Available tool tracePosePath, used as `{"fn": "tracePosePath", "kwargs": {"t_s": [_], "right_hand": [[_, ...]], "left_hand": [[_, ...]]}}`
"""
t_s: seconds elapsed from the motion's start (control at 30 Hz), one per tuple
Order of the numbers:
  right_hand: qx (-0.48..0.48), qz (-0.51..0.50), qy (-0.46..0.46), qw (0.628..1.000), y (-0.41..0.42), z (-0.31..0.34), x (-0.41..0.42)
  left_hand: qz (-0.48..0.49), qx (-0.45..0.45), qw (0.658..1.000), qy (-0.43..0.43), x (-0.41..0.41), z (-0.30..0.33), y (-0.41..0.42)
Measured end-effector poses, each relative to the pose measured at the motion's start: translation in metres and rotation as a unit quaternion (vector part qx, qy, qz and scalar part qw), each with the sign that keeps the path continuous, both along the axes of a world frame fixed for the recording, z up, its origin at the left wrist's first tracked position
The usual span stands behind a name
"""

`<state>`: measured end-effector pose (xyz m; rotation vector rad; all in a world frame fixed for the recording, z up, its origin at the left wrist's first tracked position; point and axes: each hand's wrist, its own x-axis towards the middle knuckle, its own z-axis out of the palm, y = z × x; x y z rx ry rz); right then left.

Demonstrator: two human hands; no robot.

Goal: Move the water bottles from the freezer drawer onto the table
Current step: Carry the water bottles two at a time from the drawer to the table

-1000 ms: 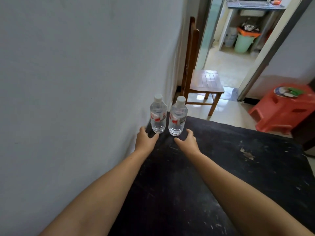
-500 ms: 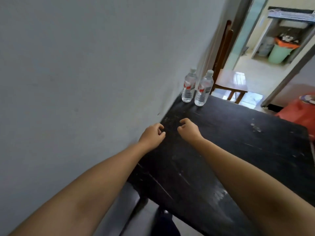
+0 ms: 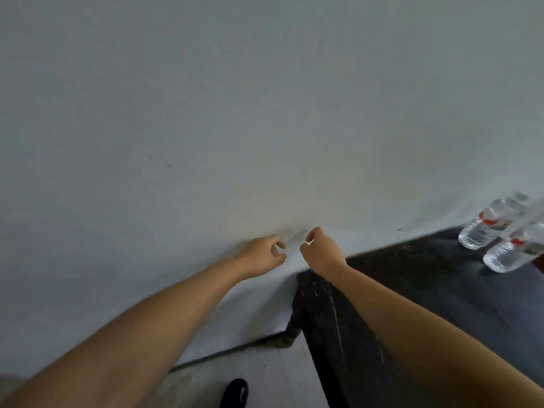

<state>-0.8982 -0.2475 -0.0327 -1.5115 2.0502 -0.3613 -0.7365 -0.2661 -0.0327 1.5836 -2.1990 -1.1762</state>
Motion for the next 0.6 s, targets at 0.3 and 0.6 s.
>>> {"fn": "tracePosePath", "kwargs": {"t_s": [0.3, 0.6], "right_hand": [[0.019, 0.284, 0.000, 0.959, 0.028, -0.012, 0.124], [-0.016, 0.513, -0.010, 0.858, 0.122, 0.003, 0.296]], "left_hand": [[0.283, 0.003, 0.959, -0.009, 0.138, -0.010, 0.111], [0.552, -0.004, 0.833, -0.016, 0.259, -0.009, 0.291]]}}
